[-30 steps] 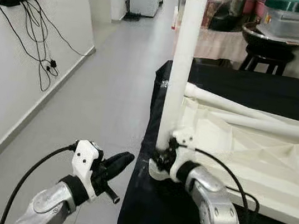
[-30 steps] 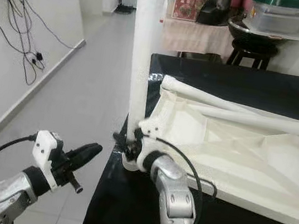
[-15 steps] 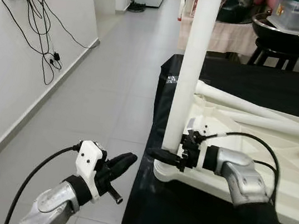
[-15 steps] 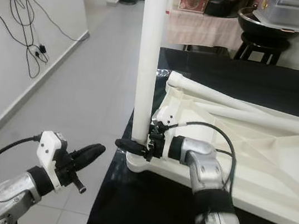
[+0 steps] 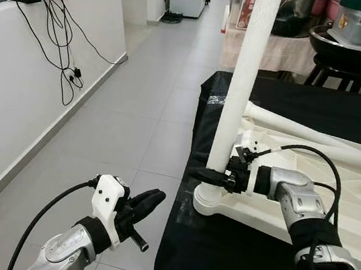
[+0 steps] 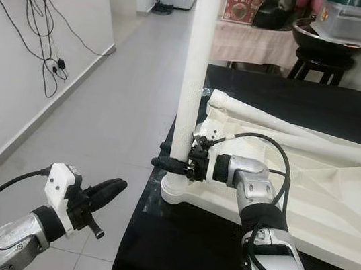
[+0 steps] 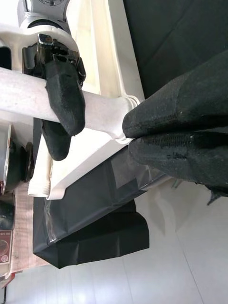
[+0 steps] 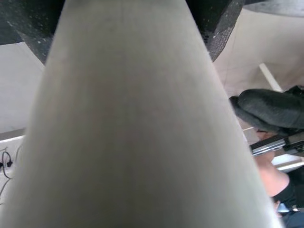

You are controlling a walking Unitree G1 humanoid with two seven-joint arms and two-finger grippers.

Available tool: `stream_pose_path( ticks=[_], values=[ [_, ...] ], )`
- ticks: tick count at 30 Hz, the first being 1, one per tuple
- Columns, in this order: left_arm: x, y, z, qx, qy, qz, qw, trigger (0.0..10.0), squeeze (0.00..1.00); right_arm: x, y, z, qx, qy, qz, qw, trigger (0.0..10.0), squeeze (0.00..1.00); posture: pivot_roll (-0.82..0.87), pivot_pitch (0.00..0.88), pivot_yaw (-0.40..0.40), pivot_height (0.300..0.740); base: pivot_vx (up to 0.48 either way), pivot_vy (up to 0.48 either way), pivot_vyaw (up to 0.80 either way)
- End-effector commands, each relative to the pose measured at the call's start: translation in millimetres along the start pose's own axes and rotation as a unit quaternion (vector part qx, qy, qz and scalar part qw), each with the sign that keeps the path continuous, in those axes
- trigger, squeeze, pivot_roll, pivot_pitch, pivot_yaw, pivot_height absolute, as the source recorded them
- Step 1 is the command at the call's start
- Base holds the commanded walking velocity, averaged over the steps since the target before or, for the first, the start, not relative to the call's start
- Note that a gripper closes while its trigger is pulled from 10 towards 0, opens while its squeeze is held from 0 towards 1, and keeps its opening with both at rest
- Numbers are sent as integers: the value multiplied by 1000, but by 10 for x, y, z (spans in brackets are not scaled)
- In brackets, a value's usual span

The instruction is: Building children table

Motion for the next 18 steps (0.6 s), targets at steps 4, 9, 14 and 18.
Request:
stream_pose_path(
  ticks=[4, 9, 14, 18],
  values=[
    [23, -13, 9, -3, 1, 8, 1000, 10000, 0, 73, -181, 93, 1, -52, 22, 998, 0, 0, 12, 39, 17, 740, 0, 0, 0],
    [47, 12, 25, -5, 3, 6, 1000, 10000, 0, -102, -343, 210, 6, -285, 73, 956, 0, 0, 5, 53, 19, 740, 0, 0, 0],
    [56, 36, 78, -7, 5, 5, 1000, 10000, 0, -223, -270, 652, 6, -407, 103, 908, 0, 0, -39, 45, 61, 740, 0, 0, 0],
    [20, 16, 74, 0, -11, 13, 1000, 10000, 0, -222, -308, 516, 0, -397, 102, 912, 0, 0, -13, 37, 34, 740, 0, 0, 0]
  ],
)
Point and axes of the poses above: a point about 5 cm out from each wrist's last joint towards the gripper, its own x axis pointing back from the gripper into the wrist, its own y axis along the axis of the wrist's last joint, z = x × y, the point moved 1 cm from there along -x, pointing out of the wrist towards the gripper, and after that the axes turned 12 degrees about x, right-handed, at the moved point
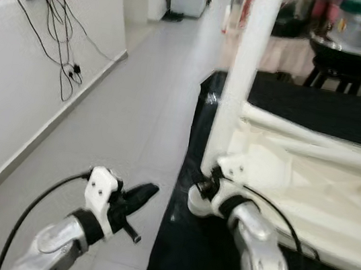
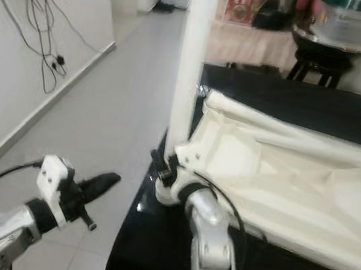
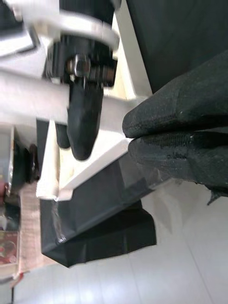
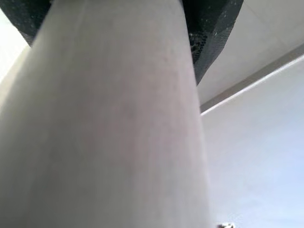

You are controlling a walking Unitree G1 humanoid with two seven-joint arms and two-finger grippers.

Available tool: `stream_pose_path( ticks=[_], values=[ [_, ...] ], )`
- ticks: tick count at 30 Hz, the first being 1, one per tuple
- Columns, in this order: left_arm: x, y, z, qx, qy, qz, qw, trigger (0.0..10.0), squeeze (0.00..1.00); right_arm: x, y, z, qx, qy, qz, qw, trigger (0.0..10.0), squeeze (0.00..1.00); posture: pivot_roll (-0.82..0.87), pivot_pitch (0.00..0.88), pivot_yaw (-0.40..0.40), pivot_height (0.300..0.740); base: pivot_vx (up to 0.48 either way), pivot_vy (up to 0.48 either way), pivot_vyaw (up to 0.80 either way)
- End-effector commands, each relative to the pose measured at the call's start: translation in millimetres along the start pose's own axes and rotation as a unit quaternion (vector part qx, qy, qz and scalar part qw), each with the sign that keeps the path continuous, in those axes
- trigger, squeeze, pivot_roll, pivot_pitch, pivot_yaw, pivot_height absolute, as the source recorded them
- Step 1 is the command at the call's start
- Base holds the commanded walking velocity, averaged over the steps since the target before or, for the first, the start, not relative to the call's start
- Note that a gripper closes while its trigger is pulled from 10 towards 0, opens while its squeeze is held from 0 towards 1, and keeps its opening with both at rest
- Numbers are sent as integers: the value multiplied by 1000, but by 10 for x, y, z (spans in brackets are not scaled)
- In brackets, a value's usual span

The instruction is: Building children table

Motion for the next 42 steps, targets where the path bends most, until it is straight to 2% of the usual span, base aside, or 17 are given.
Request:
stream_pose_path(
  ticks=[1, 3, 4, 5, 8, 11, 14, 15, 16, 18, 19, 24, 30, 31, 32, 33, 42],
  values=[
    [18, -51, 30, 7, 1, 16, 1000, 10000, 0, 30, -235, -40, -6, -10, 55, 998, 0, 0, -13, 37, 34, 740, 0, 0, 0],
    [14, -50, 31, 6, 0, 16, 1000, 10000, 0, -3, -202, 8, -2, 7, 47, 999, 0, 0, -17, 35, 39, 740, 0, 0, 0],
    [21, -42, 38, 2, 11, 10, 1000, 10000, 0, -22, -145, 28, -11, 16, 36, 999, 10000, 0, -16, 34, 39, 740, 0, 0, 0],
    [23, -37, 41, -1, 18, 5, 1000, 10000, 0, -51, -81, 33, -19, 39, 16, 999, 10000, 1000, -15, 30, 38, 740, 0, 0, 0],
    [24, -34, 44, -3, 22, 2, 1000, 10000, 0, -54, -28, 44, -25, 48, 7, 999, 10000, 1000, -15, 30, 38, 740, 0, 0, 0],
    [3, -44, 32, 1, 17, 4, 1000, 10000, 0, -35, 208, 6, -37, 153, -67, 985, 10000, 1000, -16, 24, 36, 740, 0, 0, 0],
    [-4, -49, 29, 3, 14, 5, 1000, 10000, 0, 5, 257, -28, -25, 202, -87, 975, 10000, 1000, -13, 23, 36, 740, 0, 0, 0],
    [-12, -52, 25, 4, 13, 5, 1000, 10000, 0, 46, 273, -92, -6, 244, -96, 965, 10000, 553, -13, 21, 34, 740, 0, 0, 0],
    [-16, -53, 23, 4, 12, 5, 1000, 10000, 0, 69, 276, -140, 6, 269, -99, 958, 10000, 553, -13, 21, 34, 740, 0, 0, 0],
    [-16, -53, 23, 4, 12, 5, 1000, 10000, 0, 69, 276, -140, 6, 269, -99, 958, 10000, 553, -13, 21, 34, 740, 0, 0, 0],
    [-21, -53, 20, 4, 11, 5, 1000, 10000, 0, 71, 257, -215, 12, 287, -94, 953, 10000, 0, -13, 22, 30, 740, 0, 0, 0],
    [-25, -55, 11, 5, 12, 3, 1000, 10000, 0, -3, 246, -452, 15, 318, -85, 944, 10000, 0, 4, 20, 26, 740, 0, 0, 0],
    [-21, -60, 5, 4, 13, 6, 1000, 10000, 0, -46, 255, -536, 4, 340, -86, 936, 9961, 0, 16, 24, 28, 740, 0, 0, 0],
    [-22, -61, 5, 4, 13, 6, 1000, 10000, 0, -43, 262, -548, -3, 353, -90, 931, 4314, 0, 16, 24, 28, 740, 0, 0, 0],
    [-22, -61, 5, 4, 13, 6, 1000, 10000, 0, -43, 262, -548, -3, 353, -90, 931, 4314, 0, 16, 24, 28, 740, 0, 0, 0],
    [-21, -62, 5, 4, 14, 6, 1000, 10000, 0, -43, 256, -563, -5, 365, -89, 927, 0, 0, 15, 25, 30, 740, 0, 0, 0],
    [-14, -75, 1, 7, 13, 7, 1000, 10000, 0, -91, 231, -631, 5, 373, -91, 923, 0, 0, 12, 24, 35, 740, 0, 0, 0]
  ],
)
Point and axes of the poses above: a point about 5 cm out from each wrist's last joint towards the gripper, its own x axis pointing back from the gripper into the wrist, its own y axis along the axis of the wrist's last joint, z = x × y, the point moved 1 cm from there along -x, pointing out of the wrist towards the gripper, and after that the axes turned 12 degrees about x, right-handed, at the moved point
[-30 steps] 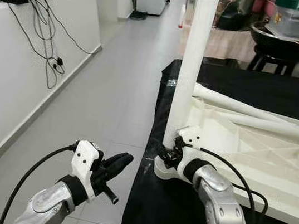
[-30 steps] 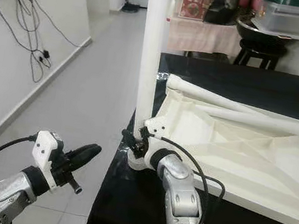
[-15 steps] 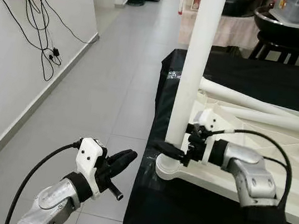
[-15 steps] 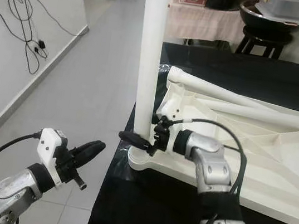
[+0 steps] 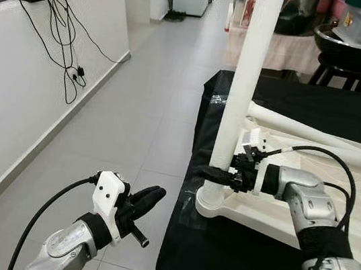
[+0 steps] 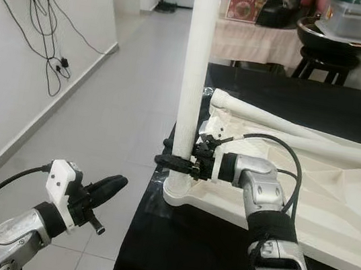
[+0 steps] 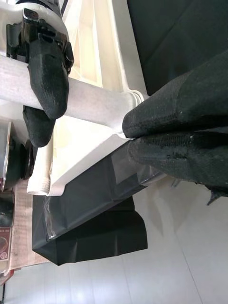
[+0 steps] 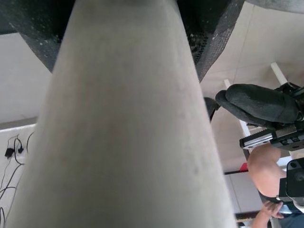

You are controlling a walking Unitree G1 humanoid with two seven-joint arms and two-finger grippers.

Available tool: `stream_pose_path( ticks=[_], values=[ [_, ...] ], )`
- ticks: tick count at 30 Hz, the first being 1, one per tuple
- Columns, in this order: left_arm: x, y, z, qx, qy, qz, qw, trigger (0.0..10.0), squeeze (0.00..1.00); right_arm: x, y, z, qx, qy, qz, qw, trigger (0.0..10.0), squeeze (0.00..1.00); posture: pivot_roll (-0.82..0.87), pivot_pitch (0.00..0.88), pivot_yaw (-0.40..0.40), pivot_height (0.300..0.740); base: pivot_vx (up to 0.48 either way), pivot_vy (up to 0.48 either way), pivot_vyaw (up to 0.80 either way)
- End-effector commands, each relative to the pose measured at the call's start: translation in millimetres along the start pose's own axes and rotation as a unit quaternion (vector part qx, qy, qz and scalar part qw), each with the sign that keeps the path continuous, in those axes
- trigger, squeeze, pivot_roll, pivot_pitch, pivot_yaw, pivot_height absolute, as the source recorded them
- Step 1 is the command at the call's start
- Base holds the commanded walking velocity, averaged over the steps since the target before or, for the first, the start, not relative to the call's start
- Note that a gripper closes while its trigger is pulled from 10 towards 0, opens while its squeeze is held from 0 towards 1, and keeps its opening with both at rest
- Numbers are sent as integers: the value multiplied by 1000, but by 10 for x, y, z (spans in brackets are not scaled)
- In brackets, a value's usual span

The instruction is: Building children table

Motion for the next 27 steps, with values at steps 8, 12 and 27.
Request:
stream_pose_path(
  ticks=[8, 12, 27],
  values=[
    [32, -23, 4, -1, 2, 4, 1000, 10000, 0, 60, -11, 53, 18, -46, 8, 999, 0, 0, -13, 28, 36, 740, 0, 0, 0],
    [41, -19, 8, 0, 2, 4, 1000, 10000, 0, 56, -44, 103, 18, -84, 23, 996, 0, 0, -20, 31, 34, 740, 0, 0, 0],
    [60, 14, 64, -4, 1, 6, 1000, 10000, 0, -319, -406, 465, -1, -403, 137, 905, 0, 0, -35, 32, 57, 740, 0, 0, 0]
  ],
)
Point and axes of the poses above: a point about 5 cm out from each wrist's last joint towards the gripper, its own x axis pointing back from the gripper into the wrist, its own y axis along the axis of the wrist's last joint, z = x × y, the point moved 1 cm from there along -x, pointing out of the wrist towards the gripper, and after that the axes turned 12 degrees about x, right-handed, at the moved point
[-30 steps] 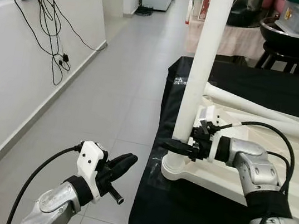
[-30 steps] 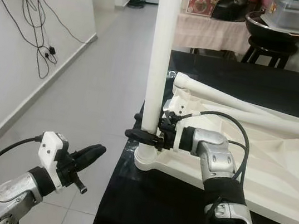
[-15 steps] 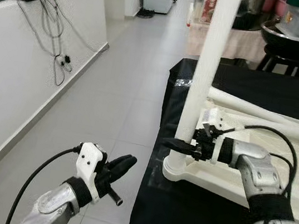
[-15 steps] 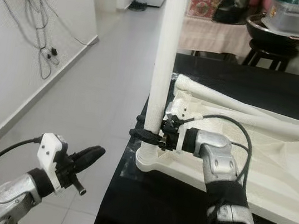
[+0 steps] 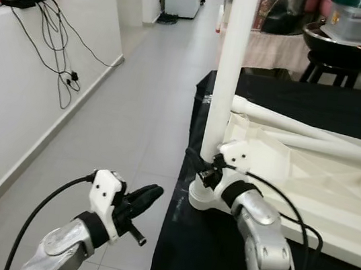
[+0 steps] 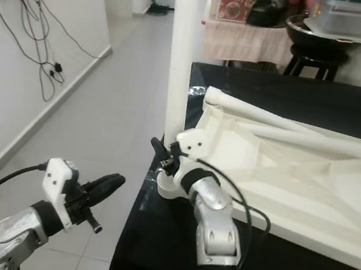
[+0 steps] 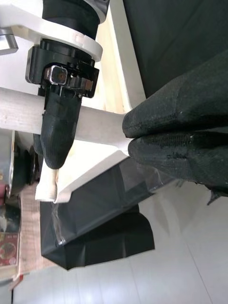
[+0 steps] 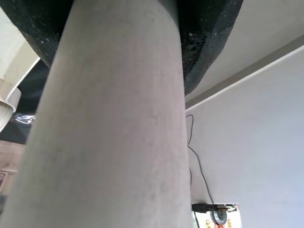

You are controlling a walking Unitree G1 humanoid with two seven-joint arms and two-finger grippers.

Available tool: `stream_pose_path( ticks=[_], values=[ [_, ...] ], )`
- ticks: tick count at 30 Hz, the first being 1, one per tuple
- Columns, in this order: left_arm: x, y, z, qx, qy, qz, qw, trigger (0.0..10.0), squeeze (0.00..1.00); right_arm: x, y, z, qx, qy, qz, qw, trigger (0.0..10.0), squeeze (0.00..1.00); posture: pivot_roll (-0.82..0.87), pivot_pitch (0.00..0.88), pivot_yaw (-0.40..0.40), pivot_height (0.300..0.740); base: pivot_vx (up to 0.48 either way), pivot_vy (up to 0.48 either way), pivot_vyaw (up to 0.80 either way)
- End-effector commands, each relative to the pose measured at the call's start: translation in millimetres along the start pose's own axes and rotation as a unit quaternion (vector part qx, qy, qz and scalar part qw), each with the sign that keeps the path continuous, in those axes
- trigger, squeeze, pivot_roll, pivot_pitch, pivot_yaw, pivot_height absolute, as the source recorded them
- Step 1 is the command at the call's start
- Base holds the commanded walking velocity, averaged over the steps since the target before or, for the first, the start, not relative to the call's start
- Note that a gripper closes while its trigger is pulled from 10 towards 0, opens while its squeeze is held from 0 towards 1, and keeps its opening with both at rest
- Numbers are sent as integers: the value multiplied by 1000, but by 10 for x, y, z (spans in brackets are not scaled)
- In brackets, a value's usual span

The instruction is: Building children table

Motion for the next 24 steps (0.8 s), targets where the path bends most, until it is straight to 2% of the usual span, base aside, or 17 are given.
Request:
stream_pose_path(
  ticks=[1, 6, 7, 8, 9, 10, 11, 12, 13, 14, 15, 17, 18, 20, 21, 23, 24],
  values=[
    [33, -5, 41, -6, 11, 4, 1000, 10000, 0, 49, -279, -10, 14, -15, 74, 997, 0, 0, -32, 33, 53, 740, 0, 0, 0],
    [30, -2, 42, -7, 14, 2, 1000, 10000, 0, 51, -273, -19, 11, -19, 75, 997, 0, 0, -31, 33, 51, 740, 0, 0, 0],
    [27, -1, 40, -7, 15, 2, 1000, 10000, 0, 38, -245, -30, -1, -16, 70, 997, 10000, 0, -33, 33, 53, 740, 0, 0, 0],
    [27, -1, 40, -7, 15, 2, 1000, 10000, 0, 38, -245, -30, -1, -16, 70, 997, 10000, 0, -33, 33, 53, 740, 0, 0, 0],
    [22, -2, 34, -6, 14, 2, 1000, 10000, 0, -17, -174, -29, -24, 20, 44, 999, 10000, 1000, -28, 33, 50, 740, 0, 0, 0],
    [22, -2, 34, -6, 14, 2, 1000, 10000, 0, -17, -174, -29, -24, 20, 44, 999, 10000, 1000, -28, 33, 50, 740, 0, 0, 0],
    [17, -5, 26, -6, 13, 2, 1000, 10000, 0, -68, -27, -18, -39, 80, -2, 996, 10000, 1000, -23, 34, 49, 740, 0, 0, 0],
    [17, -5, 26, -6, 13, 2, 1000, 10000, 0, -68, -27, -18, -39, 80, -2, 996, 10000, 1000, -23, 34, 49, 740, 0, 0, 0],
    [14, -6, 18, -5, 12, 2, 1000, 10000, 0, -90, 80, -10, -45, 122, -34, 991, 10000, 1000, -21, 34, 47, 740, 0, 0, 0],
    [13, -6, 16, -5, 12, 2, 1000, 10000, 0, -84, 175, 0, -37, 167, -58, 983, 10000, 1000, -20, 34, 47, 740, 0, 0, 0],
    [12, -6, 13, -5, 12, 2, 1000, 10000, 0, -60, 238, -12, -15, 214, -76, 974, 10000, 937, -13, 33, 45, 740, 0, 0, 0],
    [12, -6, 12, -5, 12, 2, 1000, 10000, 0, -41, 264, -23, 0, 240, -82, 967, 10000, 937, -13, 33, 45, 740, 0, 0, 0],
    [15, -7, 12, -6, 12, 2, 1000, 10000, 0, -28, 268, -50, 22, 276, -86, 957, 10000, 0, -5, 32, 44, 740, 0, 0, 0],
    [15, -7, 12, -6, 12, 2, 1000, 10000, 0, -28, 268, -50, 22, 276, -86, 957, 10000, 0, -5, 32, 44, 740, 0, 0, 0],
    [17, -8, 11, -6, 12, 2, 1000, 10000, 0, -30, 254, -91, 42, 308, -84, 947, 10000, 0, -1, 31, 41, 740, 0, 0, 0],
    [17, -8, 11, -6, 12, 2, 1000, 10000, 0, -30, 254, -91, 42, 308, -84, 947, 10000, 0, -1, 31, 41, 740, 0, 0, 0],
    [21, -10, 11, -6, 13, 3, 1000, 10000, 0, -54, 248, -140, 50, 329, -82, 940, 10000, 0, 6, 30, 39, 740, 0, 0, 0]
  ],
)
Point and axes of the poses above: a point about 5 cm out from each wrist's last joint towards the gripper, its own x axis pointing back from the gripper into the wrist, its own y axis along the axis of the wrist's last joint, z = x × y, the point moved 1 cm from there along -x, pointing out of the wrist towards the gripper, and after that the axes turned 12 degrees about x, right-handed, at the moved point
